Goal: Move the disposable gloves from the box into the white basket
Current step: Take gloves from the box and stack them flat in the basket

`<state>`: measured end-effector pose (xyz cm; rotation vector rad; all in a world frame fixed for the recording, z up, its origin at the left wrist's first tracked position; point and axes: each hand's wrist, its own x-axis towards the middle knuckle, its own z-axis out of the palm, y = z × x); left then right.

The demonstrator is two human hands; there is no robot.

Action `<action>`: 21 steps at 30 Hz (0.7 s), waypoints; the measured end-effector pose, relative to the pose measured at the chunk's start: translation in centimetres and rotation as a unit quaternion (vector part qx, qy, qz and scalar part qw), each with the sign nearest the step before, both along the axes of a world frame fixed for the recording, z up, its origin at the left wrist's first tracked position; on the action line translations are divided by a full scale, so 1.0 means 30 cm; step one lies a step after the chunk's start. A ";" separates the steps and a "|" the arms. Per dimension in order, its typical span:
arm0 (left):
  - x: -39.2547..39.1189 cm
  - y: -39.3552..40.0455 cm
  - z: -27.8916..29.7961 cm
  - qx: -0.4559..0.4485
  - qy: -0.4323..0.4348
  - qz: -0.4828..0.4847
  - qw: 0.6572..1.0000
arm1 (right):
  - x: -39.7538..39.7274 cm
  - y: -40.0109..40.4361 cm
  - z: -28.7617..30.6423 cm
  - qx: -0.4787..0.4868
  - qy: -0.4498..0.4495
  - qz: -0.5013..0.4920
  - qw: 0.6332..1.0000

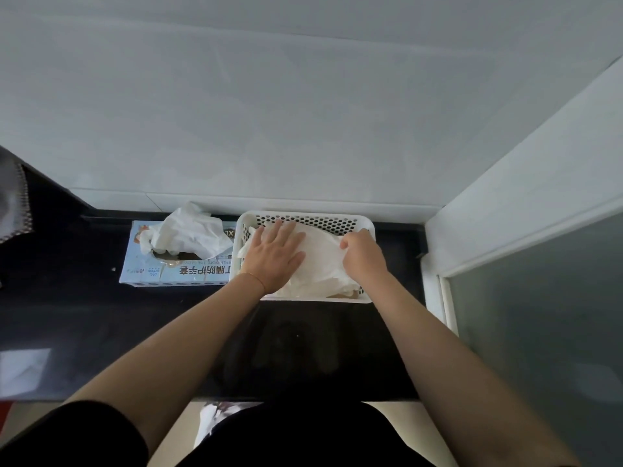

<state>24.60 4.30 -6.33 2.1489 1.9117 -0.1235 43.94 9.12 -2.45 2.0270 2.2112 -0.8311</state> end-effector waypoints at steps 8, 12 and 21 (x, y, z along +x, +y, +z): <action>0.004 -0.017 0.018 0.010 0.015 -0.044 0.999 | -0.032 -0.032 -0.013 0.102 -0.170 0.117 0.973; -0.003 -0.012 -0.021 -0.034 0.010 -0.037 0.999 | -0.083 -0.042 0.000 0.128 -0.127 0.148 0.972; -0.033 -0.005 -0.111 -0.059 0.008 -0.041 0.997 | -0.066 -0.010 -0.126 -0.112 -0.025 0.026 0.993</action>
